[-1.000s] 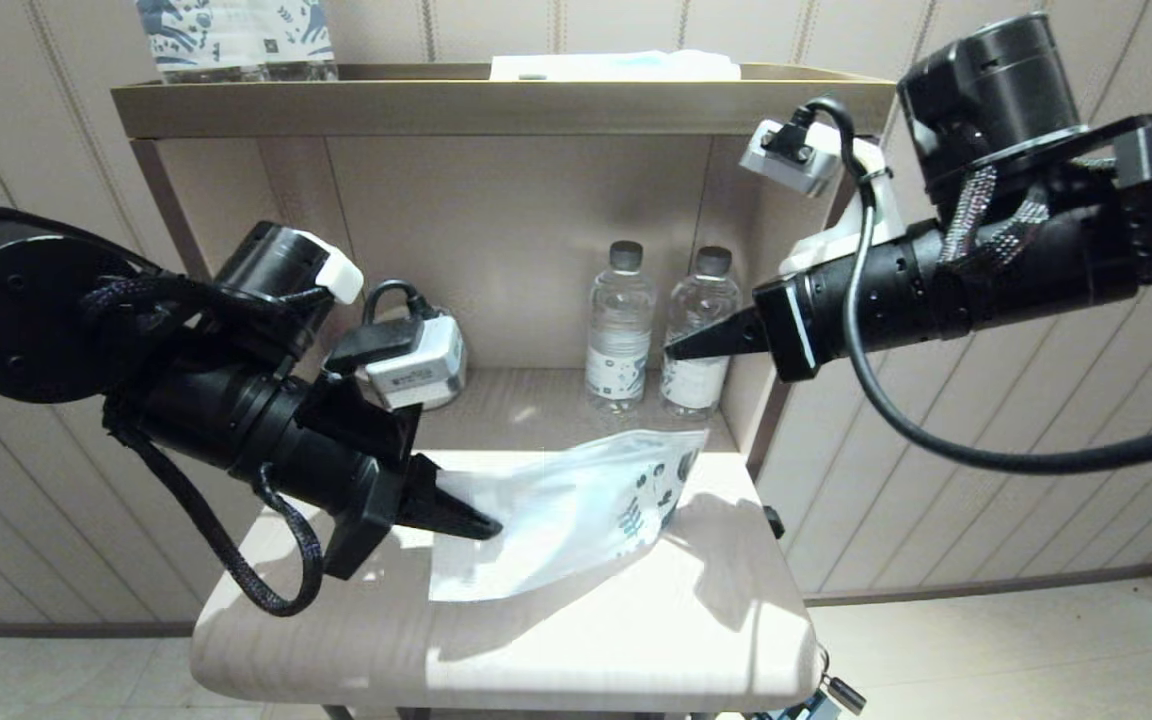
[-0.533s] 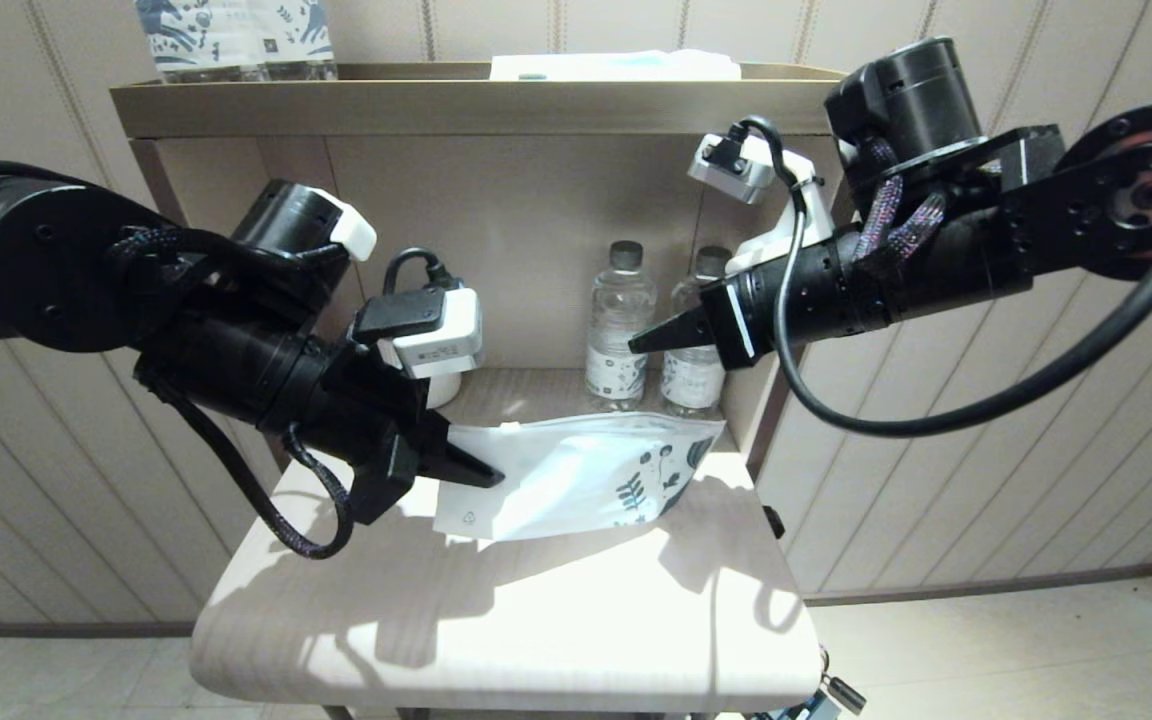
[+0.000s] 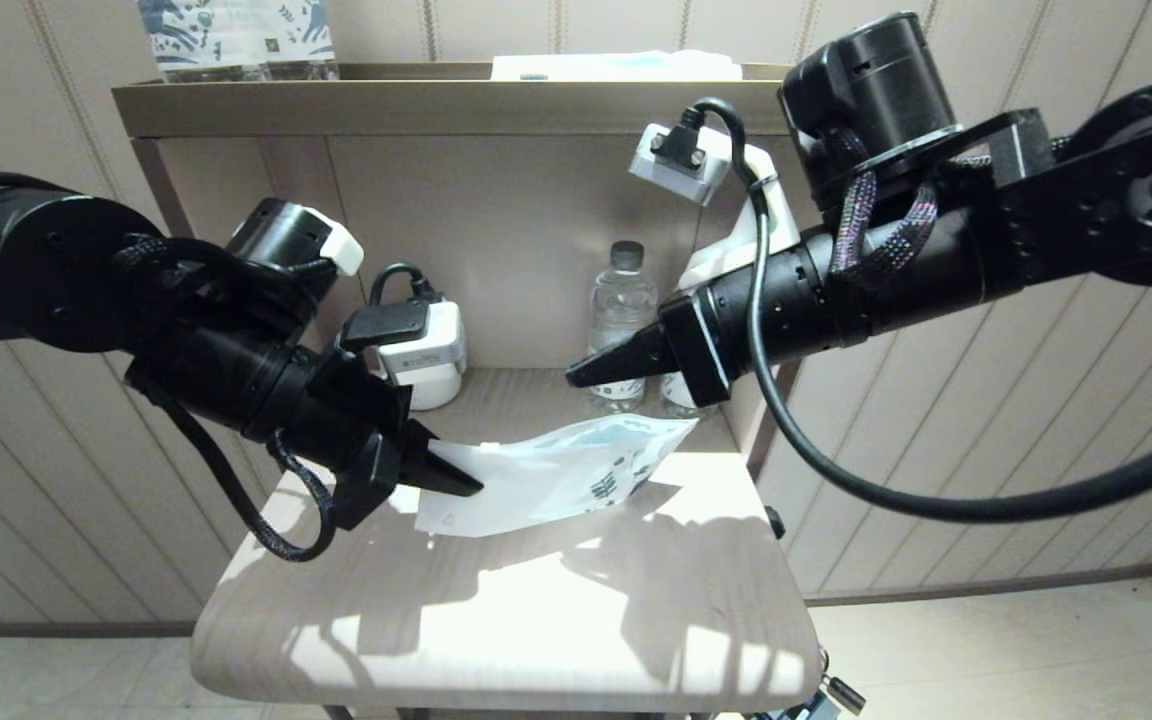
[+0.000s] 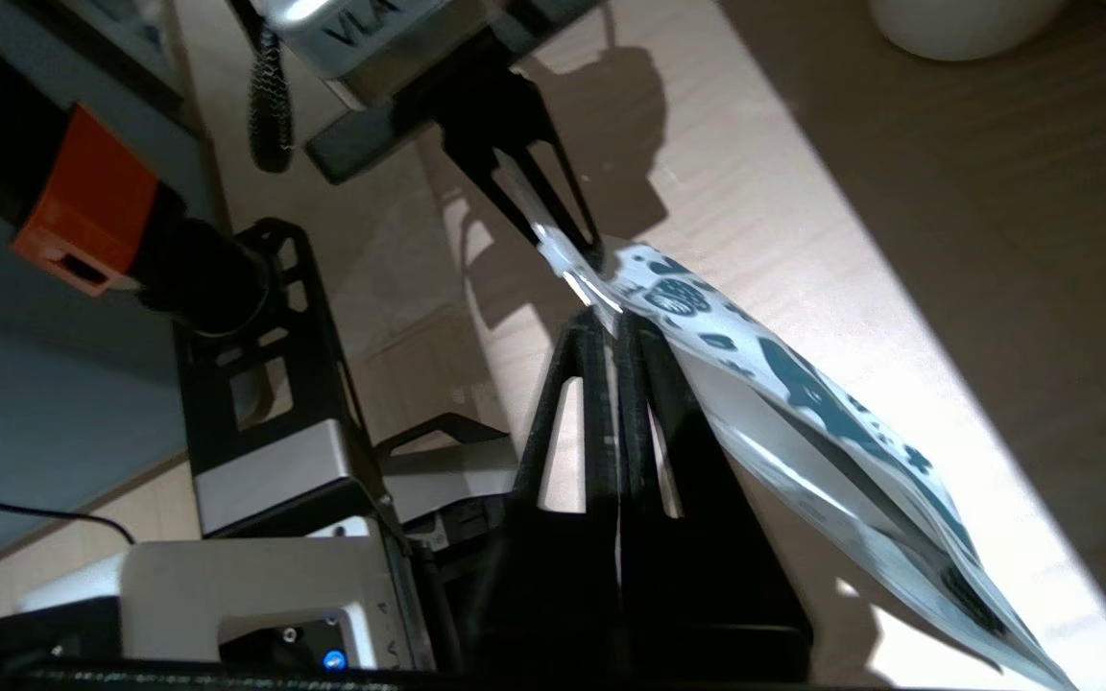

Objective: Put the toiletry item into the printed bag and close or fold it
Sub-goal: Hand it to the other hand

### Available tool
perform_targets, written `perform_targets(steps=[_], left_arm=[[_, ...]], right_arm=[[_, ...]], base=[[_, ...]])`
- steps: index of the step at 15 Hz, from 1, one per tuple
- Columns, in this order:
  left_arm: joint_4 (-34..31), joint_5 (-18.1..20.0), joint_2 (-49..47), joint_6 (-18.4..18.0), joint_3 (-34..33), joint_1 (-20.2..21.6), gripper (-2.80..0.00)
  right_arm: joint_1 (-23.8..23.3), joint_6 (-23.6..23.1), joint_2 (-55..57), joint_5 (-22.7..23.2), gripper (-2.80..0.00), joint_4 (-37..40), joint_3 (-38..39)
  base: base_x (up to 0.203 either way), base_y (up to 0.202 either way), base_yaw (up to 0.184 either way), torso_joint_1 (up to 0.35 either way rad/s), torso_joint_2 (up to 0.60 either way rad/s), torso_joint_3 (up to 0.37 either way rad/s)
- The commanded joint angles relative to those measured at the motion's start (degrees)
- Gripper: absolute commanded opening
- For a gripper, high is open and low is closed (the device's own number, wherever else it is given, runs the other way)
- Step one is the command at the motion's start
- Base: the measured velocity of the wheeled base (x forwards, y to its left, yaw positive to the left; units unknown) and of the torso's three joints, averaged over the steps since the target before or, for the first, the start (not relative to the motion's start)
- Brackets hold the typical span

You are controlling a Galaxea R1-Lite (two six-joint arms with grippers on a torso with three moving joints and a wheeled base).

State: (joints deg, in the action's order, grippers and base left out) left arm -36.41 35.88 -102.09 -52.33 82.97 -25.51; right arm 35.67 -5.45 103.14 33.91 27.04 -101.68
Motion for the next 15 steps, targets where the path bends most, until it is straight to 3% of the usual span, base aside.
perform_targets(steps=[1,5,7,10,15], left_arm=[[-0.24,0.48,0.58,-0.31,-1.24,-0.06,-2.8],[-0.24,0.59,0.66,-0.42,-2.2,-0.57,-2.8],[0.14,1.93,0.7,-0.74,-3.12,-0.38,-2.8],[0.33,7.22,0.67,-0.46,-3.35,1.56,-2.8],[-2.12,7.23,-0.22,-0.45,-3.58,1.79,-2.8]], right_arm=[[1.32,-0.26,0.3,1.64,0.0,0.07,0.1],[2.21,-2.16,1.63,5.89,0.0,0.56,0.18],[2.24,-3.99,2.74,6.1,0.0,0.13,0.96],[2.21,-4.4,3.73,5.99,0.0,-0.16,1.67],[2.87,-7.47,6.06,5.33,0.0,-3.86,0.24]], base=[[0.0,0.0,0.0,0.0,0.0,0.0],[0.0,0.0,0.0,0.0,0.0,0.0],[0.0,0.0,0.0,0.0,0.0,0.0],[0.0,0.0,0.0,0.0,0.0,0.0],[0.0,0.0,0.0,0.0,0.0,0.0]])
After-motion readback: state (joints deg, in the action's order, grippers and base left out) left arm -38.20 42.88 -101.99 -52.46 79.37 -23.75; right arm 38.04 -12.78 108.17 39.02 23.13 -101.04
